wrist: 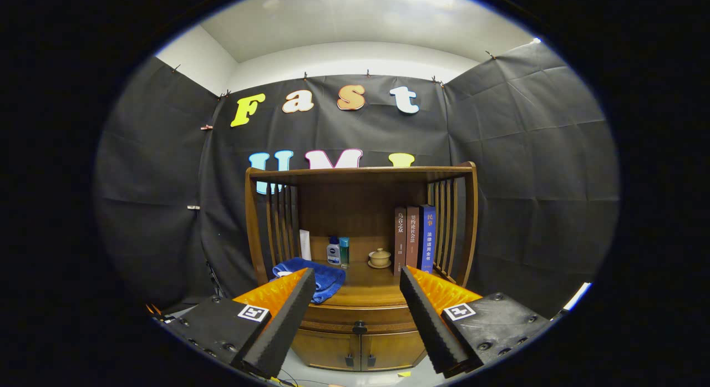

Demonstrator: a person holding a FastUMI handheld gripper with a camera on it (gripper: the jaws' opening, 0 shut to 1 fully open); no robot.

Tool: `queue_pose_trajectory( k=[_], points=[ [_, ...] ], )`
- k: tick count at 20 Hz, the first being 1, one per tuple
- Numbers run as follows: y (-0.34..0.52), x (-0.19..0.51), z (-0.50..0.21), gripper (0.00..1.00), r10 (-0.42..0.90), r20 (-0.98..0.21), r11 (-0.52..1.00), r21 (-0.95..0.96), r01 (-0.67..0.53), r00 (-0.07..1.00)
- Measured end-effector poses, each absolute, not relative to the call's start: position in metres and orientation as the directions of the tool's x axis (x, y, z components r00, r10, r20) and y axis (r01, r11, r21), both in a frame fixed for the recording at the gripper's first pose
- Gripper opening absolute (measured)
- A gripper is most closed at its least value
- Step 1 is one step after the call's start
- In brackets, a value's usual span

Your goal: Pull open the drawer, take out the items inside it, and place them on the countertop above the cabinet.

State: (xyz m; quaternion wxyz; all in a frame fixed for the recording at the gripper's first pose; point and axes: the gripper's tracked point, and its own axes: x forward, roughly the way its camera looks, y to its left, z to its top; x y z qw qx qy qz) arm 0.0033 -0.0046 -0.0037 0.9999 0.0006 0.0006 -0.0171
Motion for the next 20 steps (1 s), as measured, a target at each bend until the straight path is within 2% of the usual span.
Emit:
queue_pose_trajectory(
  k=[4, 10, 20],
  points=[
    [-0.004, 0.012, -0.014, 0.98, -0.028, -0.003, 1.0, 0.011, 0.029, 1.0],
    [-0.009, 0.037, -0.061, 0.99, -0.044, -0.066, 0.999, 0.015, 0.045, 0.997],
    [-0.015, 0.099, -0.167, 0.99, -0.038, -0.207, 0.998, 0.039, 0.047, 0.978]
  ],
)
